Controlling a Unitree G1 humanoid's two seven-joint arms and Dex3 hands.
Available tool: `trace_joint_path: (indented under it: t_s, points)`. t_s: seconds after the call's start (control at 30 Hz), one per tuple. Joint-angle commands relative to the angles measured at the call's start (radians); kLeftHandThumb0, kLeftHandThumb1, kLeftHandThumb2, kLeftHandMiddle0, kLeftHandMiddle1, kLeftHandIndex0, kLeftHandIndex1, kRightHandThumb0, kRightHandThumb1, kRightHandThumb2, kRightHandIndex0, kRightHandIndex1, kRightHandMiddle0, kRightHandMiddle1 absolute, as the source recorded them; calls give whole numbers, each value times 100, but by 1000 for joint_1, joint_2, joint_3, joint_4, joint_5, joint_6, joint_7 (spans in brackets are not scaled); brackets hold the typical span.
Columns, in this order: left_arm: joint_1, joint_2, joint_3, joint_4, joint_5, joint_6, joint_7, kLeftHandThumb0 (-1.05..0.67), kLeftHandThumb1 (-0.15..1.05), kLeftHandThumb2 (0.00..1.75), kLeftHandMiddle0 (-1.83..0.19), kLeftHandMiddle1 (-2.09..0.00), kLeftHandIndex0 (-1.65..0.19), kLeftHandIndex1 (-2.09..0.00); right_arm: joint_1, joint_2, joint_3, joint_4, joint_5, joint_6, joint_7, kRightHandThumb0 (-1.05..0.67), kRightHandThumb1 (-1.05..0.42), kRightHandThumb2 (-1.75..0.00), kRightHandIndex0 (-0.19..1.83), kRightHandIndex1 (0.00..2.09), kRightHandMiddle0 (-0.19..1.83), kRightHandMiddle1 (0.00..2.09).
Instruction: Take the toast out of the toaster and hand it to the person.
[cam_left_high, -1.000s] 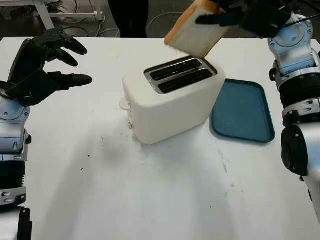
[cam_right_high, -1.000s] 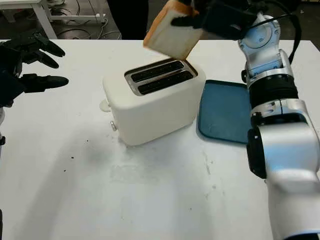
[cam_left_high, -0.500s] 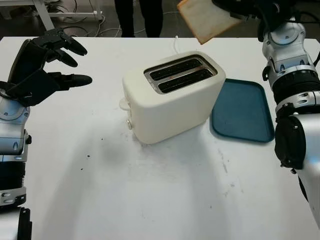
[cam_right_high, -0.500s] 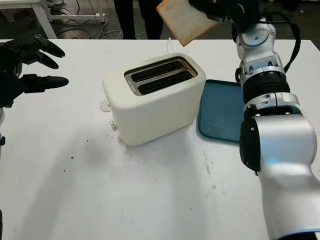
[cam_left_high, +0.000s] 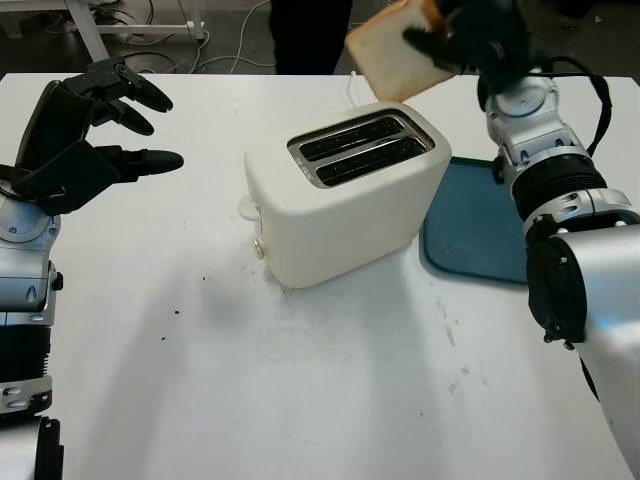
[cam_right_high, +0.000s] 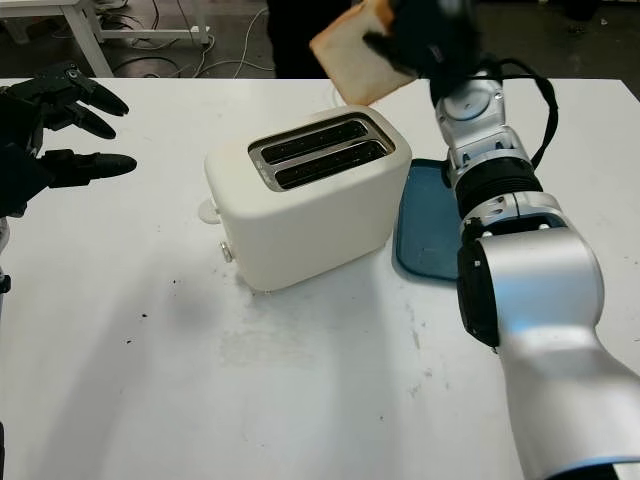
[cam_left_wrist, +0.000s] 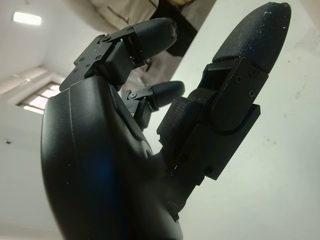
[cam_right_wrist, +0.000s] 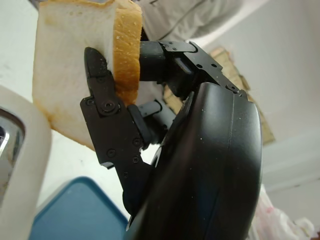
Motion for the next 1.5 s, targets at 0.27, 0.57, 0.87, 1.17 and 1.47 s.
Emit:
trace_joint_path:
  t_s: [0.27, 0.57, 0.87, 1.17, 1.47]
  points:
    - [3, 2, 4, -8, -7, 6, 0, -105, 70, 0, -47, -132, -50, -117, -28, 10, 3, -2, -7, -29, -17, -32, -92, -18, 104, 175, 83, 175]
    - [-6, 2, -2, -3, -6, 5, -3, -105, 70, 0, -49, -131, -50, -117, -43, -2, -14, -5, 3, -47, -20, -31, -92, -23, 97, 175, 78, 175]
    - [-4, 2, -2, -15, -2, 20, 1, -105, 69, 0, -49, -132, -50, -117, -65, -9, -8, -14, -16, -57, -82, -32, -92, -23, 100, 175, 78, 175]
    - [-5, 3, -1, -9, -12, 15, -7, -105, 69, 0, -47, -132, -49, -117, -66, -13, -51, -13, 33, -62, -35, -33, -92, -21, 95, 175, 75, 175]
    - [-4, 1, 1, -3, -11, 4, -3, -105, 70, 0, -48, -132, -50, -117, -56, -10, -20, -6, 4, -57, -51, -31, -92, -23, 100, 175, 78, 175]
